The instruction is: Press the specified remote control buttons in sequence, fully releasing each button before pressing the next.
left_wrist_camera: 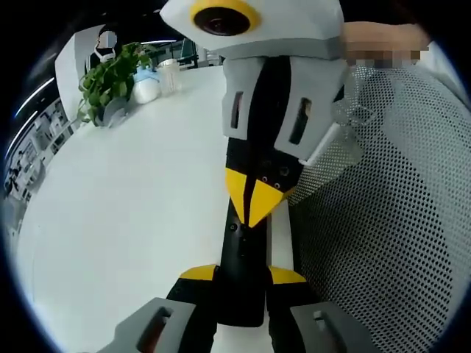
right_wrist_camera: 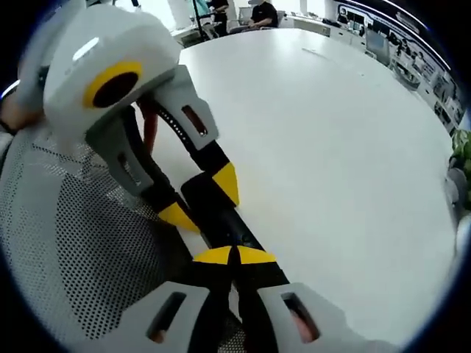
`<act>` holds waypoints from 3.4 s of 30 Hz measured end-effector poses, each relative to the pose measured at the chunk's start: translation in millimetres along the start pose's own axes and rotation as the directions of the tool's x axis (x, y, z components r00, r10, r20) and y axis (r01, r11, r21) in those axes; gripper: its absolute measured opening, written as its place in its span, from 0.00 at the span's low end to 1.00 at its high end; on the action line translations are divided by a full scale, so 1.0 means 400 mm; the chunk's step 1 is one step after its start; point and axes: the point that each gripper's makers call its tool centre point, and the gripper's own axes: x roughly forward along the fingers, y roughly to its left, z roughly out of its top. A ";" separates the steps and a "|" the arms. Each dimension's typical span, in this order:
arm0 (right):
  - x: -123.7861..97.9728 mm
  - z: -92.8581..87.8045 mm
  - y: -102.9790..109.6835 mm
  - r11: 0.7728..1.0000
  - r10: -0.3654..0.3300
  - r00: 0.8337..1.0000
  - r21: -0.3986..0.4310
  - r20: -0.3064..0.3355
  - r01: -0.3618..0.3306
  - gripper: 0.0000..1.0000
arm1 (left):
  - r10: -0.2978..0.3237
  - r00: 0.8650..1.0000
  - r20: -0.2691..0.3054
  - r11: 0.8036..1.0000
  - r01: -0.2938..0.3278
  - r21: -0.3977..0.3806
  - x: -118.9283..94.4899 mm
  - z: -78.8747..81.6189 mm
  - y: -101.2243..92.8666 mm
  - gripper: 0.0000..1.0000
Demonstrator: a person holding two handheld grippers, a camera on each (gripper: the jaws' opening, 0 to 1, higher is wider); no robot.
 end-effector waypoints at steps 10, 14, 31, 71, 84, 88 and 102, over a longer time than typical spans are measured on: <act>0.004 -0.007 0.027 0.999 0.034 0.999 -0.037 -0.021 -0.035 0.00 | 0.000 1.000 -0.001 1.000 0.000 0.000 0.001 0.000 0.000 0.25; 0.005 -0.006 0.030 0.998 0.038 0.999 -0.044 -0.024 -0.039 0.00 | -0.001 1.000 -0.002 1.000 0.001 0.001 0.001 0.000 0.000 0.25; 0.015 -0.006 0.031 0.999 0.031 0.999 -0.041 -0.036 -0.032 0.00 | -0.002 1.000 -0.003 1.000 0.001 -0.007 0.001 0.001 0.000 0.25; 0.008 -0.007 0.039 0.997 0.070 0.997 0.031 -0.039 -0.069 0.00 | -0.003 1.000 -0.004 1.000 0.003 0.010 0.002 0.001 0.000 0.25; 0.006 0.031 0.026 0.997 0.000 1.000 -0.074 0.022 0.002 0.00 | -0.003 1.000 -0.012 1.000 0.003 0.013 0.004 0.003 -0.003 0.25; 0.007 0.034 0.023 0.996 -0.001 1.000 -0.085 0.026 0.003 0.00 | -0.005 1.000 -0.012 1.000 0.005 0.012 0.004 0.004 -0.004 0.25; 0.021 0.029 0.026 0.988 -0.025 1.000 -0.152 0.002 0.025 0.00 | -0.012 1.000 -0.011 1.000 0.012 0.023 0.006 0.004 -0.006 0.25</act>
